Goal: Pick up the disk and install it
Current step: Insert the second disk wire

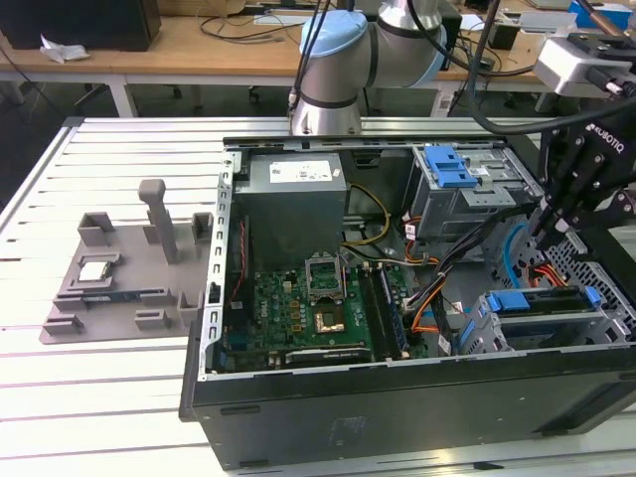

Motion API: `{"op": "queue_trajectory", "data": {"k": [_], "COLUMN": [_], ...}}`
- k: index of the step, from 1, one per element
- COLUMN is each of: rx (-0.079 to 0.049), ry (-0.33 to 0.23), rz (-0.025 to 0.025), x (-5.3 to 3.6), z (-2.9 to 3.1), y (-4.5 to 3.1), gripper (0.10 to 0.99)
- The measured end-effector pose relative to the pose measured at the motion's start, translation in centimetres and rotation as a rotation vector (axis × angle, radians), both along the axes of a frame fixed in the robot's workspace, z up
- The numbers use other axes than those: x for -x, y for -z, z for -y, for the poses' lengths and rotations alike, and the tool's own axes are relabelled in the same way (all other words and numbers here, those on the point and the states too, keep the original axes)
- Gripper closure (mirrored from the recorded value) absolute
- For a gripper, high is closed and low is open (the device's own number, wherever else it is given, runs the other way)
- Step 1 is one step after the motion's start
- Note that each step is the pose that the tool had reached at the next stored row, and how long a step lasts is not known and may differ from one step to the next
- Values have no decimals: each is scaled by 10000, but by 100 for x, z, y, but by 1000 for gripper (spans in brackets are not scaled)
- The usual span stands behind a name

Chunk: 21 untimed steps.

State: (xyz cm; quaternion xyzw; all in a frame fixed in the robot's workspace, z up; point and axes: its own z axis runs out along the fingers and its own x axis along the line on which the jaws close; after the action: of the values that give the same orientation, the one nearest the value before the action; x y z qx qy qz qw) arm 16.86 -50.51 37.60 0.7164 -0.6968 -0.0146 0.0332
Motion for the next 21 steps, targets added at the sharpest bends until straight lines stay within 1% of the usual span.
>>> {"op": "queue_trajectory", "data": {"k": [1, 2, 3, 4, 5, 7, 8, 15, 21], "rx": [-1, -1, 30, 41, 40, 41, 37, 41, 42], "ry": [-1, -1, 0, -2, -2, -6, -11, -41, -76], "rz": [0, 0, 0, -1, -1, -6, -8, -9, -9], "x": [0, 0, 1, 1, 1, 0, 0, -8, -16], "z": [0, 13, 80, 160, 218, 317, 345, 347, 347], "y": [0, 1, 0, 4, 14, 55, 94, 230, 265], "gripper": [925, 925, 925, 925, 925, 925, 925, 925, 925]}}
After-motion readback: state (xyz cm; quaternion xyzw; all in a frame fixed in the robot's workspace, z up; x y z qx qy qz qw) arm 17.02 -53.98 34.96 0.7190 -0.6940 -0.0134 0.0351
